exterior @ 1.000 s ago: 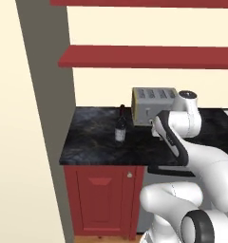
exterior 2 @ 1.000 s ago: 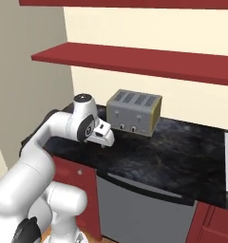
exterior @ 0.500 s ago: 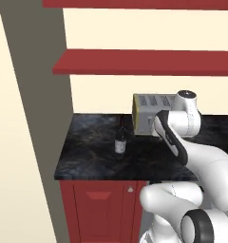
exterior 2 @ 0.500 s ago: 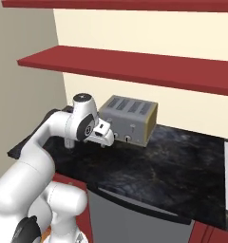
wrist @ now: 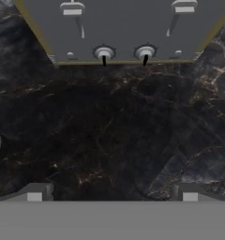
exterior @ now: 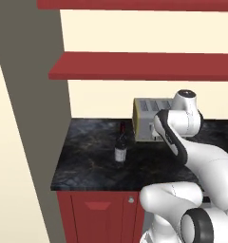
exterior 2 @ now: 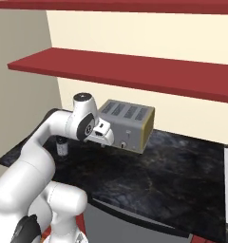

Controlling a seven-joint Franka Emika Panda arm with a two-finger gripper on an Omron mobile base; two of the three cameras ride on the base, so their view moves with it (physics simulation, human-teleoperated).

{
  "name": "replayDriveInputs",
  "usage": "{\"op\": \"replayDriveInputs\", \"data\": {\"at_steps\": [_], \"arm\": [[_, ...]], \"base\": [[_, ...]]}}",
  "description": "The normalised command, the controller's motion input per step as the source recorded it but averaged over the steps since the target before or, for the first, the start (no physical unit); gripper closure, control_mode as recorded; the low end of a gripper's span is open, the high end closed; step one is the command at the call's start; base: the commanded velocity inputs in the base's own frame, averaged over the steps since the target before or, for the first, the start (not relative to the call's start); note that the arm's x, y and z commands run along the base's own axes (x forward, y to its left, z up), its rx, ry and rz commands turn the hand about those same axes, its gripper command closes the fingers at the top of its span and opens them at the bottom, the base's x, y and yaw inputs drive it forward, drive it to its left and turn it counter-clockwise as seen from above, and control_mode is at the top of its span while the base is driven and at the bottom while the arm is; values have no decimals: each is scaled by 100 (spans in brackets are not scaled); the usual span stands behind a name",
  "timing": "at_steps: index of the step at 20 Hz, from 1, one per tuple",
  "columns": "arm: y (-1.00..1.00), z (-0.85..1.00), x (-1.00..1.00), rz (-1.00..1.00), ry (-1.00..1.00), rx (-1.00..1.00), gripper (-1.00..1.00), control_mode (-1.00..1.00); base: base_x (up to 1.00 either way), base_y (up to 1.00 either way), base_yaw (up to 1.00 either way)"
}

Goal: There is a wine glass and glass cup on the dining counter. Place the wine bottle next to the wine glass and the juice bottle next to the glass cup.

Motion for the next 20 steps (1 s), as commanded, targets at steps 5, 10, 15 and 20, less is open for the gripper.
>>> {"op": "replayDriveInputs", "data": {"at_steps": [5,10,15,20], "arm": [[0,0,0,0,0,0,-100,100],[0,0,0,0,0,0,-100,100],[0,0,0,0,0,0,-100,100],[0,0,0,0,0,0,-100,100]], "base": [[36,-7,-1],[50,-9,-1],[66,-14,-2],[60,-13,-2]]}}
